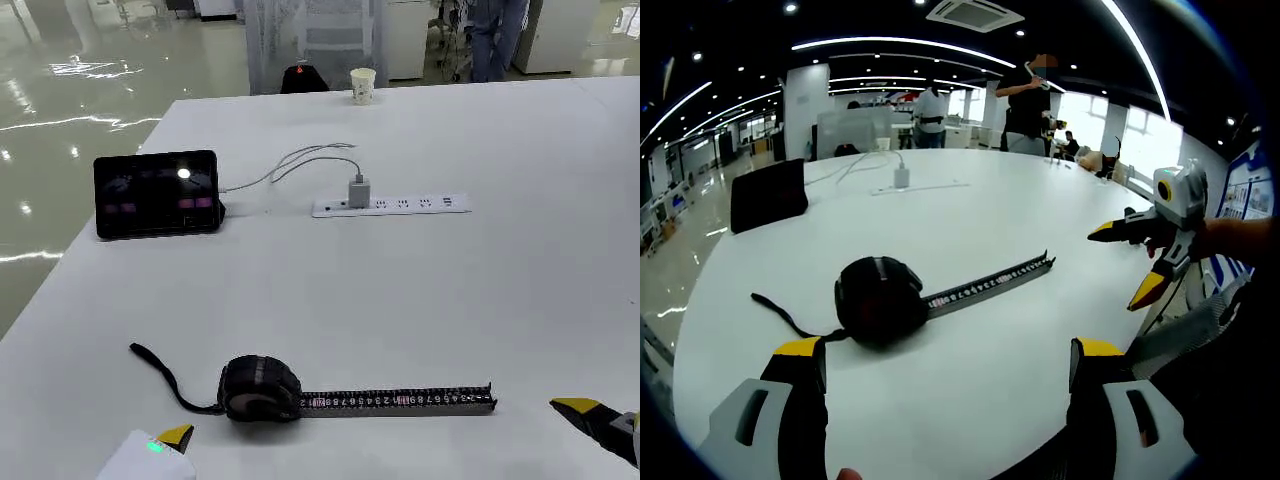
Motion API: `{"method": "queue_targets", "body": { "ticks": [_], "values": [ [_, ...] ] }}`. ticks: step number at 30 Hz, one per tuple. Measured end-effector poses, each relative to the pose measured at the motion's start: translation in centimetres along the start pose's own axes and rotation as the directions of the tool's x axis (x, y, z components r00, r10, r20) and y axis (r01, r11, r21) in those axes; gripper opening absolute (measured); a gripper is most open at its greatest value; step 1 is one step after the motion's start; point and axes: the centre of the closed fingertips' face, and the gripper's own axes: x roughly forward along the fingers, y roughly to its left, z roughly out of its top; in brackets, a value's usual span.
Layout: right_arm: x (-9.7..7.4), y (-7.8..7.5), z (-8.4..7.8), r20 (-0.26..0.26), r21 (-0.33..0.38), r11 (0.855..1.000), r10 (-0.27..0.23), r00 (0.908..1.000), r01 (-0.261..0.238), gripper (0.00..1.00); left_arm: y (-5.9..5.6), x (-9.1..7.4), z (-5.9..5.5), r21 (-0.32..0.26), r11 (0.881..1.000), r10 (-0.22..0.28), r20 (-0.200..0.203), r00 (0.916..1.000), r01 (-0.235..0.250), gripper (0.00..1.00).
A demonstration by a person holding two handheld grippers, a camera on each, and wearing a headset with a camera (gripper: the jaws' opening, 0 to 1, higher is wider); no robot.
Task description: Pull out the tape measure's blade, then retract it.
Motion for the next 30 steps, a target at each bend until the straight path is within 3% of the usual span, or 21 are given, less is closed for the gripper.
{"method": "queue_targets", "body": {
  "ticks": [16,30],
  "values": [
    [1.1,-1.3,0.1,-0.045,-0.094,0.989,0.109,0.9930,-0.113,0.99,1.1,1.6,0.9,-0.028,0.999,0.031,0.018,0.9993,-0.031,0.99],
    [2.1,-2.4,-0.2,-0.101,-0.193,0.959,0.189,0.9767,-0.206,0.94,2.0,3.0,1.1,-0.032,0.998,0.053,0.014,0.9985,-0.053,0.99]
  ]
}}
